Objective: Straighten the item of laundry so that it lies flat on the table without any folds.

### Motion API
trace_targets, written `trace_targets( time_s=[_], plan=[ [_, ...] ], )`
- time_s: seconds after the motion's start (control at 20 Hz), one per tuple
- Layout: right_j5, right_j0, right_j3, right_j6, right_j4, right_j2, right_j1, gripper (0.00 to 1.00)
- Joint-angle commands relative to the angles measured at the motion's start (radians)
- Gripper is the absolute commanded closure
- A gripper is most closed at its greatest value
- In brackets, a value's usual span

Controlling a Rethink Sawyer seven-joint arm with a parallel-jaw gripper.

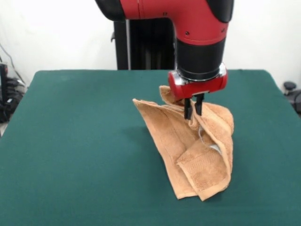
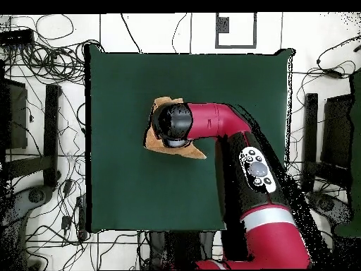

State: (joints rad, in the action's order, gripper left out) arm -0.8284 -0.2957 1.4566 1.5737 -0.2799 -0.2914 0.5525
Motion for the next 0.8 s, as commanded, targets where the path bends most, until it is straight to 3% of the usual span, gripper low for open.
trace_targets(
  time_s=[0.05,0.35,0.65,0.8],
  plan=[
    [0.017,0.061,-0.075,0.185,-0.018,0.071,-0.016,0.00],
    [0.043,0.106,-0.117,0.214,-0.030,0.111,-0.027,0.00],
    [0.023,0.204,-0.064,0.281,-0.025,0.185,0.030,0.00],
    [0.036,0.214,-0.061,0.270,-0.016,0.204,0.032,0.00]
  ],
)
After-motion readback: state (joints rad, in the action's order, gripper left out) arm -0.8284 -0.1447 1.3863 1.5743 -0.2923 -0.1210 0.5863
